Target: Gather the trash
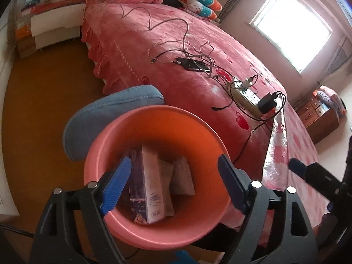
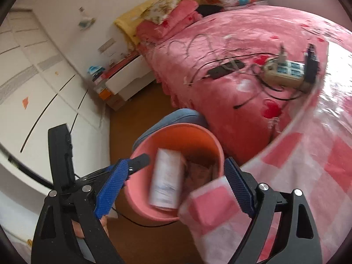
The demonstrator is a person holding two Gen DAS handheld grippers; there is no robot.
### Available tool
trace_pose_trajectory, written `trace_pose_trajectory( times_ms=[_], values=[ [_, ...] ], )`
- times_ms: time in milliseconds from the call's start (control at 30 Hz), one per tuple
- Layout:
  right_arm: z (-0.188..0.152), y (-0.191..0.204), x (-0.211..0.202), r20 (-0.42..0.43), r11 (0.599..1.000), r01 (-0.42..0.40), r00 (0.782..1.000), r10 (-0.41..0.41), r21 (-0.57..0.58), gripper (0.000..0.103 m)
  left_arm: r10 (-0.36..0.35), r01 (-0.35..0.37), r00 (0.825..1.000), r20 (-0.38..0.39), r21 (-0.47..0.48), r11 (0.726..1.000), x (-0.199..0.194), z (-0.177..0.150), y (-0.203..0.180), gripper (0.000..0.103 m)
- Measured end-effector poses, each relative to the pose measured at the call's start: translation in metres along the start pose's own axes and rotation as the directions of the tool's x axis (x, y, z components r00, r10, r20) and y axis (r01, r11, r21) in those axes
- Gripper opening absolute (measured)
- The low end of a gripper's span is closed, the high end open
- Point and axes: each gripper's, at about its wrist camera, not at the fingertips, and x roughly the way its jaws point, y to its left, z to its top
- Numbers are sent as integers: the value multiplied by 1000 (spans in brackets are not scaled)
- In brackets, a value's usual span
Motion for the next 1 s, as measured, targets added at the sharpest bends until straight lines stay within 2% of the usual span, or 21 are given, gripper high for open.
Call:
trace_pose_trajectory(
  times_ms=[100, 167, 333, 433, 600, 1000],
  values=[
    [-2, -10, -13, 41, 999, 51, 998, -52, 18, 92, -3, 3, 999, 38, 7, 1000, -3, 2, -2, 84],
    [-4, -17, -23, 66, 995, 91, 994, -93, 29, 92, -1, 0, 998, 58, 18, 1000, -7, 3, -6, 89],
    [-10, -33, -44, 109, 987, 158, 981, -162, 41, 94, 7, -16, 994, 113, 80, 997, -18, 2, -22, 95],
    [-14, -40, -53, 123, 980, 191, 973, -196, 47, 94, 7, -19, 994, 113, 106, 994, -19, 1, -33, 96],
    [-23, -53, -68, 153, 966, 251, 954, -256, 53, 94, -32, 15, 994, 102, 166, 986, -20, -3, -58, 96],
    [-43, -84, -102, 193, 939, 327, 920, -342, 107, 94, -119, 89, 989, 89, 291, 953, -26, -17, -123, 97]
  ],
)
